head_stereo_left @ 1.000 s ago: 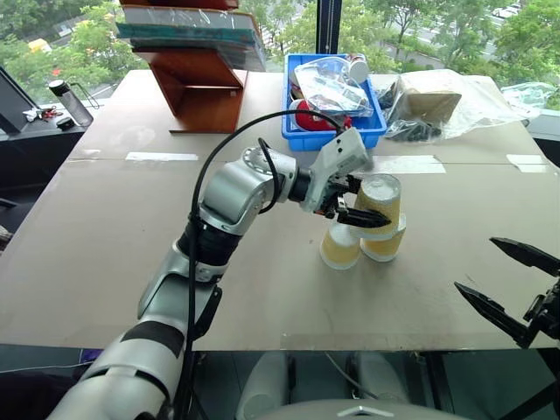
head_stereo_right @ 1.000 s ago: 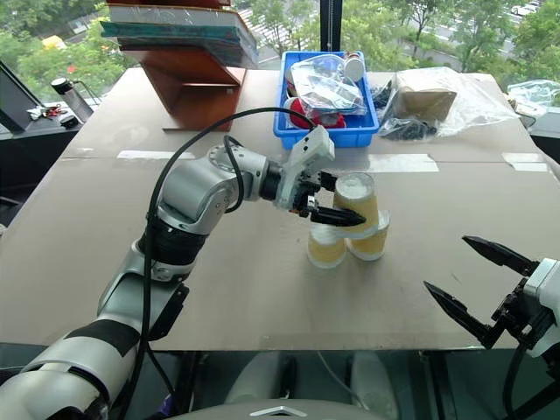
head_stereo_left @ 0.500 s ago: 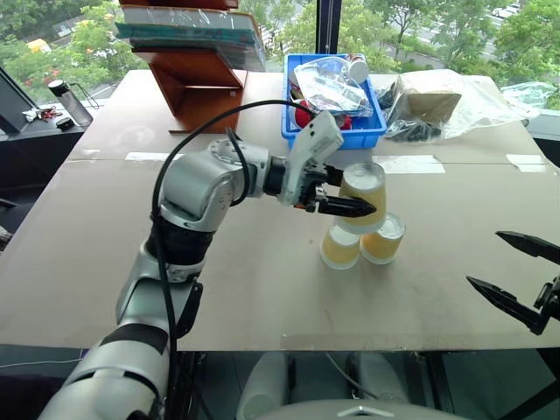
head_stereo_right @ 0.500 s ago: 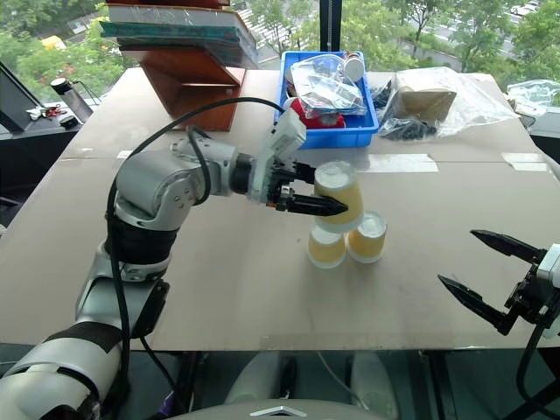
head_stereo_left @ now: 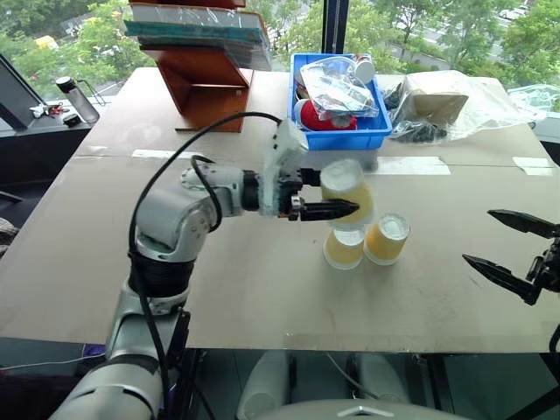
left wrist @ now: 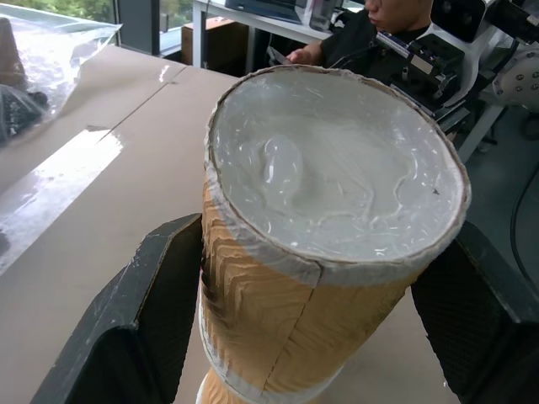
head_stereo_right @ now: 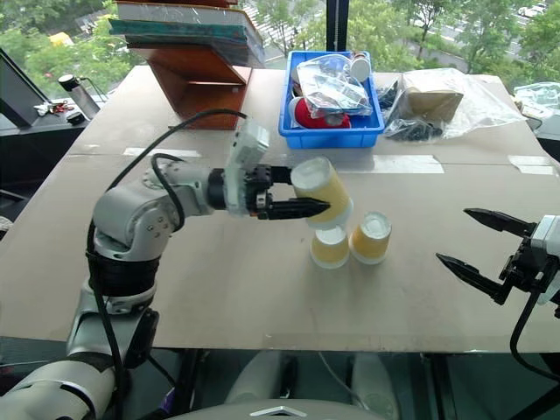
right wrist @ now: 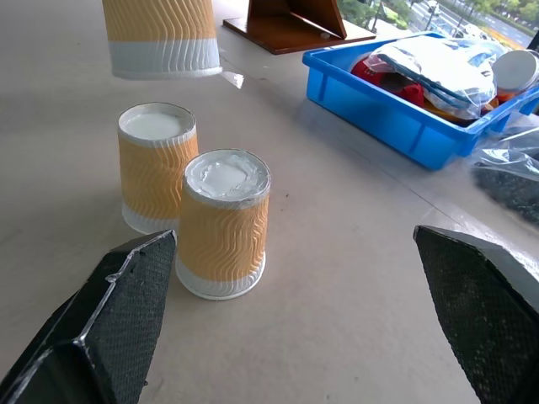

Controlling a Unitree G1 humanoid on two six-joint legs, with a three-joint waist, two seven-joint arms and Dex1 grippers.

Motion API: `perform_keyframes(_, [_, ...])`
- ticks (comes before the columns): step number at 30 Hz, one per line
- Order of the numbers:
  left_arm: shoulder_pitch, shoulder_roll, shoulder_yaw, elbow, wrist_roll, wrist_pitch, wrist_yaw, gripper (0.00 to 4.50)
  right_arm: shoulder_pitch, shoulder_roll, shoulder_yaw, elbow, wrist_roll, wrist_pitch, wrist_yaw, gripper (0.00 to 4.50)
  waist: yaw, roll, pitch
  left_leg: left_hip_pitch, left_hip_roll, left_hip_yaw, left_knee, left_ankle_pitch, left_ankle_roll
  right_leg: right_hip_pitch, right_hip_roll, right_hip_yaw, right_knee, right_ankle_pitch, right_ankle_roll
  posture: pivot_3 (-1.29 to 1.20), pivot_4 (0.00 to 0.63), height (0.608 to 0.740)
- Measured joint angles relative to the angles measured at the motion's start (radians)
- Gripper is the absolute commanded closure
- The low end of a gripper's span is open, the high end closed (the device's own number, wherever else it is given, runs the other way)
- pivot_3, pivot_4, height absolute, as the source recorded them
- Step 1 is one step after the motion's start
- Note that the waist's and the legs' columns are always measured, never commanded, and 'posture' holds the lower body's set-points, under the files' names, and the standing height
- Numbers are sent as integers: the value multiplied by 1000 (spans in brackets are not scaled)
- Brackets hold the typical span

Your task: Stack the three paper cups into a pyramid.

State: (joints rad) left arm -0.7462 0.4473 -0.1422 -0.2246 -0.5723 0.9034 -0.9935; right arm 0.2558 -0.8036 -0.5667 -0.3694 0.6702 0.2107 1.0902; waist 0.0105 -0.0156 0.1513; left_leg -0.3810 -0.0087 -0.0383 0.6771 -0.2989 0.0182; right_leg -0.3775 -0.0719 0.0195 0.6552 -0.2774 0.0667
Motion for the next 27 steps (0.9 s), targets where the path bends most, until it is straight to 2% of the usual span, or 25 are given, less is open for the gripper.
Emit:
perform_keyframes(5, [-65,-38,-84,101,60,-26,22,869,37,6,-3,-18,0,4,-7,0,2,0,0,0,-1,0,0,0,0,0,0,0,0,0,0,0,150,740])
perform_keyframes(9, [-115,-71,-130,178,84,-59,4,869,127,36,-49,-79,2,5,-22,0,2,0,0,0,-1,0,0,0,0,0,0,0,0,0,0,0,150,740])
perform_keyframes(20, [-160,-82,-188,216,120,-68,-37,869,199,84,-76,-155,5,5,-64,0,0,0,0,0,-1,0,0,0,0,0,1,1,1,0,0,0,150,740])
perform_keyframes(23, [-165,-82,-203,216,130,-68,-40,99,202,85,-76,-162,5,5,-73,0,1,0,0,0,-1,1,0,0,0,0,0,1,1,0,0,0,150,740])
perform_keyframes(27, [-165,-88,-211,217,137,-65,-37,14,207,89,-76,-163,6,5,-77,0,1,0,0,0,-1,0,0,0,0,0,1,1,1,0,0,0,150,740])
